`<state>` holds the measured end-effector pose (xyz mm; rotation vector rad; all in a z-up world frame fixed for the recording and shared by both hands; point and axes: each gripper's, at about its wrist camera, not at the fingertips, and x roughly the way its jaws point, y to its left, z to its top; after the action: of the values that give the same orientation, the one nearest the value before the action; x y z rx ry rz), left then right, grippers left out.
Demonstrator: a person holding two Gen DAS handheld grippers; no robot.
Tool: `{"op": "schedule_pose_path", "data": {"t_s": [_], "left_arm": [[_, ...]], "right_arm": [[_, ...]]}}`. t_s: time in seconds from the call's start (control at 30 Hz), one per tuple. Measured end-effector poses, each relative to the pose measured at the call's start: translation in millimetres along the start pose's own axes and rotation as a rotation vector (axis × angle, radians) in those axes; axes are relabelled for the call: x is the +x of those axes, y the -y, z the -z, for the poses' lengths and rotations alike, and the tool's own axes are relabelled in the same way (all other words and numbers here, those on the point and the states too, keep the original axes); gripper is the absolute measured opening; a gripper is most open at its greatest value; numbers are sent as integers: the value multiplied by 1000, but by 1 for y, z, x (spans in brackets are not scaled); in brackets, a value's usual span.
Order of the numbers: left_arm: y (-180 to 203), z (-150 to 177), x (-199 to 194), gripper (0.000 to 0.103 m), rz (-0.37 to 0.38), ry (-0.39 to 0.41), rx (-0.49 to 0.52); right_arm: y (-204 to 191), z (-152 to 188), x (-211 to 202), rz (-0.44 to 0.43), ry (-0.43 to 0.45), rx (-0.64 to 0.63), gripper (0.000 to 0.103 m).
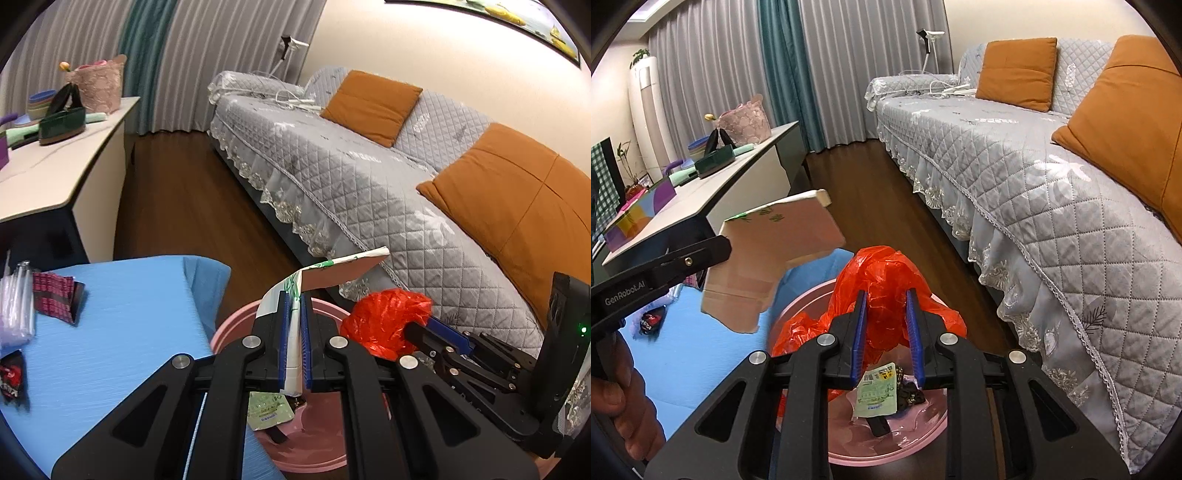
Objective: Collect trash
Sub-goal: 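Open both tools to drop the paper bag and red bag into the pink bin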
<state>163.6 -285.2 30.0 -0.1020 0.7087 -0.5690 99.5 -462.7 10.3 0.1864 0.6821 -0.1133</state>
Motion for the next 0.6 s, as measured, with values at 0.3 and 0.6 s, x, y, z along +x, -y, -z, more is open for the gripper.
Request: {"op": "schedule_pose_path", "data": {"t_s": [0.3, 0.6], "left_arm": [[-5, 1, -17, 32, -18, 15, -1], [-25, 5, -66, 32, -71, 51, -2]], "right_arm": [[-1, 0, -1, 21, -10, 6, 48], [-19, -6, -17, -12, 22, -16, 48]]}}
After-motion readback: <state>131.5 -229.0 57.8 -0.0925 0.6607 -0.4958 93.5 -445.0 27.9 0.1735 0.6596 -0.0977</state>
